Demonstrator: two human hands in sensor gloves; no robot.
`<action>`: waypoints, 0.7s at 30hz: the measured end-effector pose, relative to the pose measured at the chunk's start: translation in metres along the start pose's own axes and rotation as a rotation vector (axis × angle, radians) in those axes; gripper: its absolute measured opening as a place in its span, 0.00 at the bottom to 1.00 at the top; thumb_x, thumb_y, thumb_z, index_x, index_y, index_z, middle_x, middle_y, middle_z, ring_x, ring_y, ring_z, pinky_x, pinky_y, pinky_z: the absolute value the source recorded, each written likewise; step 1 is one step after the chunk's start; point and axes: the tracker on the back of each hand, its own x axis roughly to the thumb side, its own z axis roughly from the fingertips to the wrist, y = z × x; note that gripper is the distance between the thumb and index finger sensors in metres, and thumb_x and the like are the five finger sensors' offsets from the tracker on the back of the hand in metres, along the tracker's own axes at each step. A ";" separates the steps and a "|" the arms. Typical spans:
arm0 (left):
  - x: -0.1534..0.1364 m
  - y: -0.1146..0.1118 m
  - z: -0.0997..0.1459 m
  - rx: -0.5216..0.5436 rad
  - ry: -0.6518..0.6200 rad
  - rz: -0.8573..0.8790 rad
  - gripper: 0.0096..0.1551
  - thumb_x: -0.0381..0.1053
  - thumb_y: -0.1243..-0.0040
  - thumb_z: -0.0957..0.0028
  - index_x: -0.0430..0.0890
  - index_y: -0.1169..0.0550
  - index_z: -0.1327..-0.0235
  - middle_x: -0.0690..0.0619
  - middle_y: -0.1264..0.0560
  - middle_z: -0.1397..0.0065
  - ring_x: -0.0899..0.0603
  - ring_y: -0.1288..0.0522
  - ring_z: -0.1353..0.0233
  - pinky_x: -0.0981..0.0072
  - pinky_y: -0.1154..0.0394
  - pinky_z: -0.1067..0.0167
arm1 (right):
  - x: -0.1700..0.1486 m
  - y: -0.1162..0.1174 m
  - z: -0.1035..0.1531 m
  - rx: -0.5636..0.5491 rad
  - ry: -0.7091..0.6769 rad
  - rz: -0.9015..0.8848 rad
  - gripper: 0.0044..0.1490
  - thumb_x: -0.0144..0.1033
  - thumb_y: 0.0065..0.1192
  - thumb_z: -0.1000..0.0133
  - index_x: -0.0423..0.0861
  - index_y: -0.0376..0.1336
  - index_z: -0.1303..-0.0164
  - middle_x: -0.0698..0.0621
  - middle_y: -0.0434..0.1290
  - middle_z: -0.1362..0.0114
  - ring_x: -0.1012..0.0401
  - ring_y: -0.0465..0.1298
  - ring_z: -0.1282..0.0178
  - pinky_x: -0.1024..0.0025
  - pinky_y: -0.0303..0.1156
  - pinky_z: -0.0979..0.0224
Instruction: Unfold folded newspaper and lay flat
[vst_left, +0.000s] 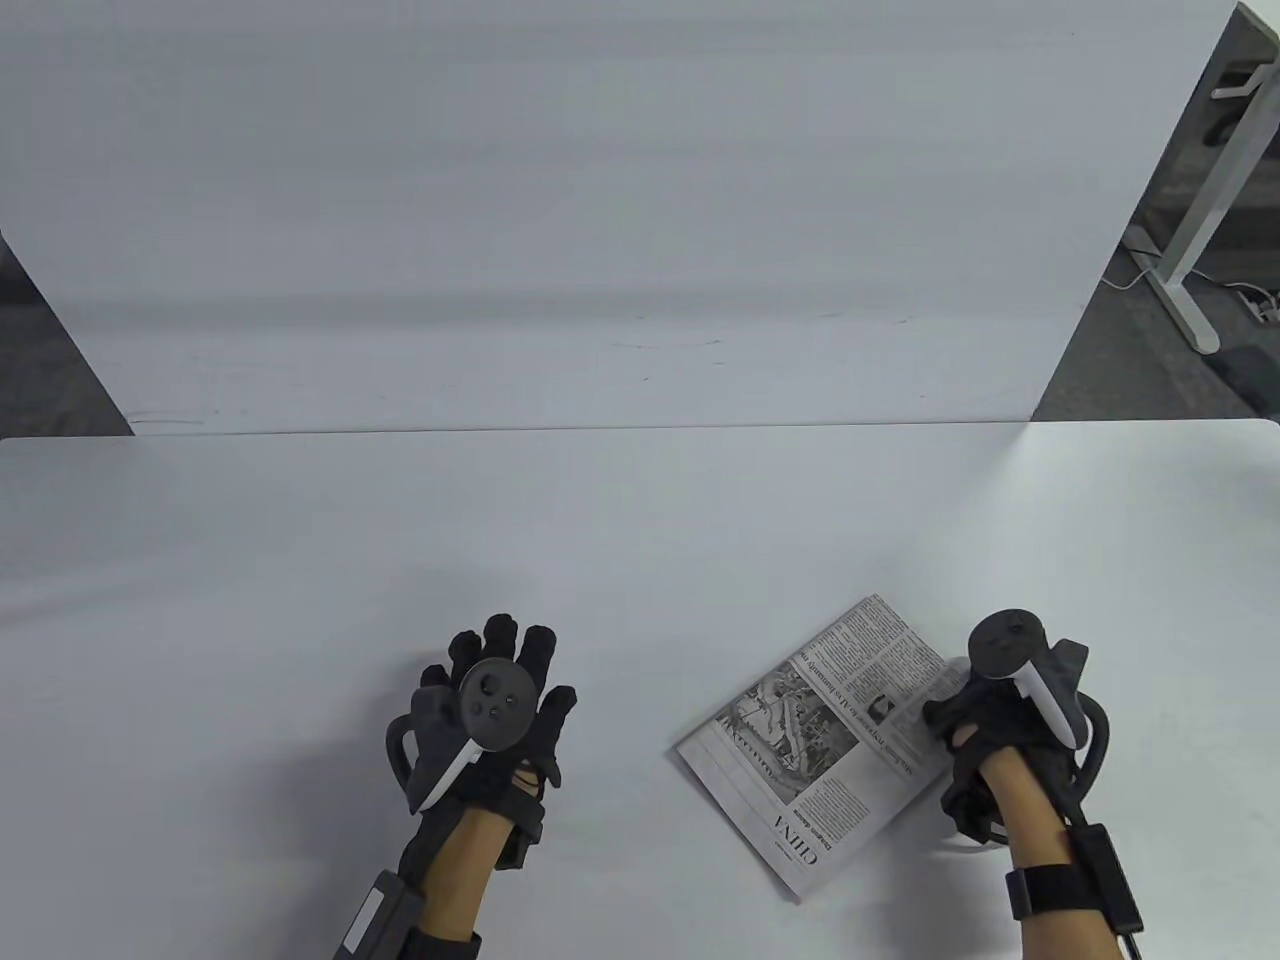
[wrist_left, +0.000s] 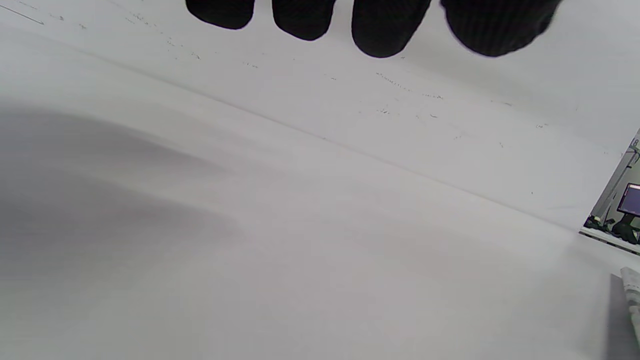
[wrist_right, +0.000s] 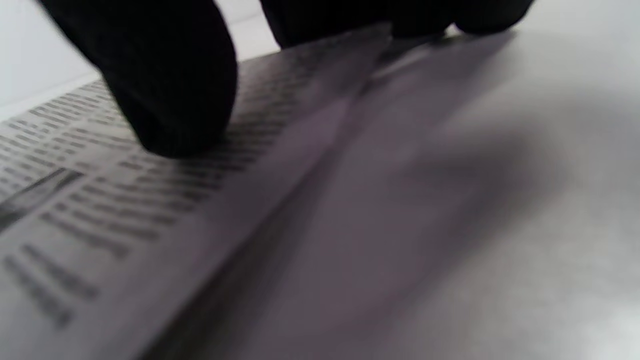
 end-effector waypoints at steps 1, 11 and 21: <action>0.000 -0.001 0.000 -0.002 0.001 -0.006 0.39 0.61 0.45 0.49 0.54 0.37 0.23 0.42 0.48 0.14 0.22 0.50 0.16 0.21 0.54 0.28 | 0.000 0.000 0.000 0.008 0.011 -0.002 0.51 0.40 0.80 0.59 0.34 0.59 0.31 0.32 0.54 0.21 0.30 0.54 0.28 0.32 0.55 0.30; -0.002 -0.001 0.000 -0.016 0.006 0.027 0.39 0.61 0.45 0.49 0.54 0.37 0.23 0.42 0.47 0.14 0.22 0.49 0.16 0.21 0.54 0.28 | -0.008 -0.019 0.017 -0.148 -0.033 -0.195 0.23 0.32 0.76 0.59 0.46 0.72 0.53 0.39 0.81 0.38 0.37 0.81 0.46 0.45 0.78 0.42; -0.018 0.001 -0.003 -0.017 0.039 0.178 0.38 0.61 0.46 0.49 0.53 0.36 0.23 0.41 0.45 0.15 0.22 0.46 0.17 0.21 0.52 0.29 | -0.038 -0.042 0.036 -0.044 -0.233 -1.058 0.22 0.30 0.73 0.55 0.51 0.72 0.49 0.44 0.86 0.45 0.51 0.92 0.63 0.62 0.89 0.60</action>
